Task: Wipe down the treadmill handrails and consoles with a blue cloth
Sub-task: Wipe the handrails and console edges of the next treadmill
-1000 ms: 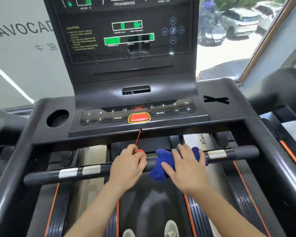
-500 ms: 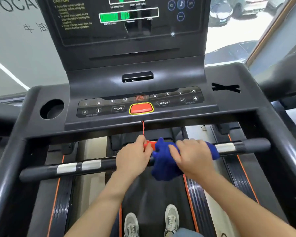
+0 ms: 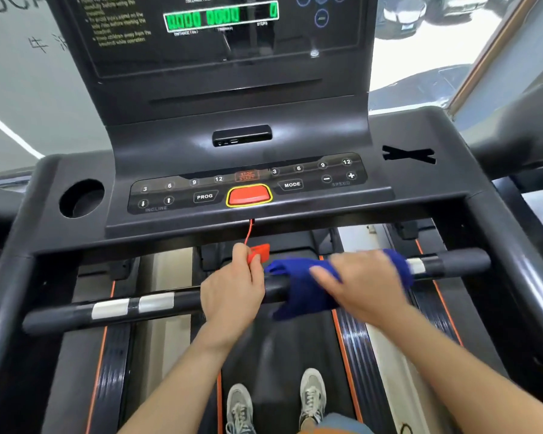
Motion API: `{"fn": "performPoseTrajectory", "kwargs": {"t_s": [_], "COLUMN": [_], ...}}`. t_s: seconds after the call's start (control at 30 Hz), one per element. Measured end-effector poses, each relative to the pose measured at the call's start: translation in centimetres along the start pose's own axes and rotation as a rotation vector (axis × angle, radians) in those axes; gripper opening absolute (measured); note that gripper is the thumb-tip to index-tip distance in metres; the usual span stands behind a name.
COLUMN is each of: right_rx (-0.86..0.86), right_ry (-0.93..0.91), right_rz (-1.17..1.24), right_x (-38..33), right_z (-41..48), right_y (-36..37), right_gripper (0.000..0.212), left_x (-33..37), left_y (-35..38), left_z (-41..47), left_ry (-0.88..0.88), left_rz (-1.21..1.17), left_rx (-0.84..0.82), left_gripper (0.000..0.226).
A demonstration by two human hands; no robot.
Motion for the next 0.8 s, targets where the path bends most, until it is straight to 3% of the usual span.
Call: {"fn": "performPoseTrajectory", "kwargs": {"t_s": [0.07, 0.1, 0.27, 0.3, 0.37, 0.47, 0.53, 0.63, 0.7, 0.8], "right_rx": [-0.008, 0.010, 0.216, 0.256, 0.323, 0.263, 0.174, 0.015, 0.044, 0.076], "right_ry": [-0.003, 0.030, 0.140, 0.143, 0.075, -0.066, -0.083, 0.271, 0.316, 0.177], "right_rz": [-0.160, -0.162, 0.237, 0.337, 0.303, 0.102, -0.051, -0.043, -0.051, 0.199], "right_x": [3.5, 3.6, -8.9, -9.6, -8.8, -4.4, 0.5, 7.6, 5.0, -5.3], "right_z": [-0.8, -0.9, 1.4, 1.7, 1.4, 0.0, -0.5, -1.6, -1.3, 0.4], "right_y": [0.1, -0.2, -2.8, -2.9, -2.1, -0.7, 0.6, 0.9, -0.3, -1.3], "right_gripper": [0.018, 0.019, 0.030, 0.030, 0.029, 0.038, 0.031, 0.046, 0.035, 0.022], "left_x": [-0.2, -0.2, -0.5, -0.7, -0.8, -0.8, -0.9, -1.4, -1.4, -0.5], "left_y": [0.0, 0.1, 0.0, -0.1, -0.3, -0.3, -0.2, 0.0, -0.1, -0.5], "left_z": [0.0, 0.0, 0.0, -0.1, -0.1, -0.1, -0.1, 0.2, 0.1, -0.6], "left_ry": [-0.023, -0.030, -0.047, -0.052, -0.059, -0.085, -0.095, -0.103, -0.106, -0.031], "left_rz": [-0.004, -0.004, -0.006, -0.030, -0.051, -0.069, -0.085, -0.084, -0.126, -0.229], "left_rx": [0.004, 0.000, 0.017, 0.032, 0.068, 0.092, 0.085, 0.089, 0.107, 0.158], "left_gripper": [0.019, 0.021, 0.029, 0.030, 0.028, 0.022, 0.019, 0.016, 0.011, 0.013]}}
Point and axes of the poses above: each hand's wrist, its own z-axis towards the middle knuckle, its own y-axis out of the palm, x = y × z, the point moved 7 cm from there along z, towards the middle knuckle, and after that the axes turned 8 degrees about -z, right-handed, at the moved point
